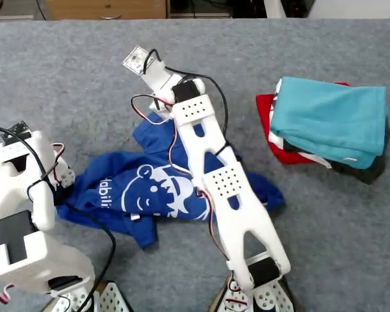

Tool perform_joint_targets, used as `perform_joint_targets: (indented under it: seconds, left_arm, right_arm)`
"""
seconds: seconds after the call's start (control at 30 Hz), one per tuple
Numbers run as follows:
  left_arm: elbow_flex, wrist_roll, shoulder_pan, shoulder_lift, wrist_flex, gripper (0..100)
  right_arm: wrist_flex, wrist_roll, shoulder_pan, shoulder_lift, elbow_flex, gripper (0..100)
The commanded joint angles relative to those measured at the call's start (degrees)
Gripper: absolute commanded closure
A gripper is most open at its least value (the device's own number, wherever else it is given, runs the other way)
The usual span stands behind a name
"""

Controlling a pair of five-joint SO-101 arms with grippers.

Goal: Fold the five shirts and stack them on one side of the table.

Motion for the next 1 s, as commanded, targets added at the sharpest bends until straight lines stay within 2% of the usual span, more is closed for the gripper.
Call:
perform_joint_targets:
  seconds: [0.0,0.2,0.37,0.43,0.7,0.97]
  left_arm:
    - [-0.09,0.53,-0.97,-0.22,-2.81,98]
    - [-0.09,0.53,-1.05,-0.22,-2.81,98]
    - [-0.09,0.53,-1.05,-0.22,-2.81,98]
    - [0.0,0.53,-1.05,-0.22,-2.81,98]
    - [0.0,0.53,-1.05,-0.22,-2.81,98]
    - [0.0,0.62,-1.14,-0.22,-2.81,98]
  right_arm:
    - [0.26,0.0,-0.84,-1.1,-2.51,76.7]
    - [0.26,1.58,-0.92,-1.1,-1.63,77.9]
    - [0.26,2.9,-0.92,-1.1,-1.54,94.8]
    - [0.26,3.6,-0.92,-1.1,-1.8,98.1]
    - [0.26,3.43,-0.84,-2.24,-2.77,99.7]
    - [0.79,-4.13,0.04,-11.91,-4.09,99.7]
